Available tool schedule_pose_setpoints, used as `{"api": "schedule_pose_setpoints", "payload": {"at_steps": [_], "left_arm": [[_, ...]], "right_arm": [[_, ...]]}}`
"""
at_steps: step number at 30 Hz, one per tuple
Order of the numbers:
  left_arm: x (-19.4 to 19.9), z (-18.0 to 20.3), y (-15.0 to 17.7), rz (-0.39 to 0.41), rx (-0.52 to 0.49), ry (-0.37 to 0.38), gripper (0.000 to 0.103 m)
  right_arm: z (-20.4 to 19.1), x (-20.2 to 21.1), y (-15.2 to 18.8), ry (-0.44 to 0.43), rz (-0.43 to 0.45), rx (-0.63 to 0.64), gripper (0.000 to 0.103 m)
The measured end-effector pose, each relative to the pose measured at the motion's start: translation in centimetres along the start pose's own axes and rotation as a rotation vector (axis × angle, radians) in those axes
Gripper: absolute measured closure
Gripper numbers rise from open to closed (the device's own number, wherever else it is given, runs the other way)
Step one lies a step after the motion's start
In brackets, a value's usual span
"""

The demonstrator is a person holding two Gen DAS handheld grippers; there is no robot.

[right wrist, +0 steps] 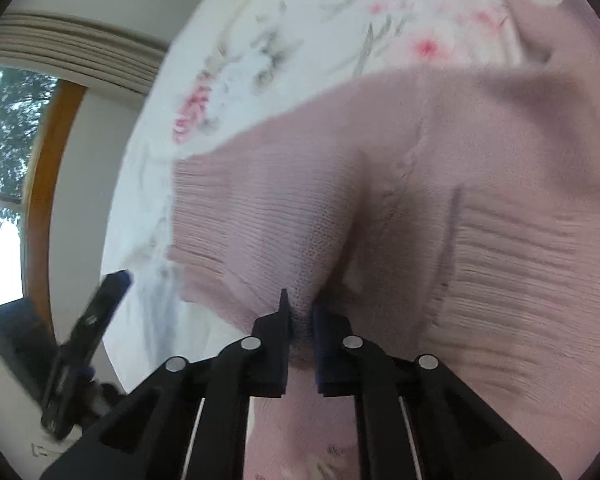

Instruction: Fold small clothes

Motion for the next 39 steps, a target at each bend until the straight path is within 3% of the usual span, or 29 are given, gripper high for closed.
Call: {"api": "schedule_pose_setpoints", "payload": {"at_steps": [6, 12, 16, 23, 29, 31, 32, 33, 34, 36, 39], "left_arm": [[-1.4, 3.0, 0.7, -0.027, -0.038, 0.033, 0.052], [-3.9, 7.3, 2.5, -0.088, -0.114, 0.054, 0.052], [-6.0, 9.4, 4.4, -0.150, -0.180, 0.027, 0.052], [-9.0, 8.4, 6.4, -0.249, -0.195, -0.038, 0.050], [-9.4, 8.0, 6.9, -0.252, -0.204, -0.036, 0.049], [-9.1, 8.0, 6.7, -0.255, -0.188, -0.028, 0.050], [-8.9, 8.0, 6.5, -0.251, -0.176, -0.021, 0.050], [-8.4, 8.1, 6.2, -0.239, -0.169, -0.008, 0.050], [-7.8, 8.2, 5.9, -0.216, -0.174, 0.006, 0.050], [-7.5, 8.6, 5.7, -0.205, -0.205, -0.004, 0.048], [-8.0, 8.6, 5.8, -0.230, -0.213, -0.020, 0.048]], "right_arm": [[2.3, 6.7, 0.3, 0.024, 0.075, 0.028, 0.094], [6.7, 11.1, 0.4, 0.139, 0.126, 0.048, 0.094], [9.8, 11.2, 0.8, 0.181, 0.111, 0.007, 0.094], [14.0, 8.4, 1.9, 0.213, 0.056, -0.083, 0.093], [13.8, 8.1, 1.8, 0.247, 0.045, -0.078, 0.089], [13.1, 8.8, 1.6, 0.313, 0.060, -0.051, 0.077], [12.7, 9.4, 1.5, 0.348, 0.083, -0.028, 0.065], [11.4, 10.6, 1.2, 0.396, 0.139, 0.037, 0.059], [10.5, 11.1, 1.1, 0.412, 0.164, 0.080, 0.056], [8.1, 11.0, 0.9, 0.388, 0.163, 0.145, 0.055], [5.7, 8.8, 0.9, 0.328, 0.095, 0.196, 0.055]]}}
Point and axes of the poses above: each gripper's, at about its wrist camera, not at the fingertips, and x roughly against the way its jaws point, z to its right, y to its underside, the point moved 5 cm from there along -x, roughly the way its jaws point, and after that the axes turned 5 degrees about z, right-handed, at the moved point
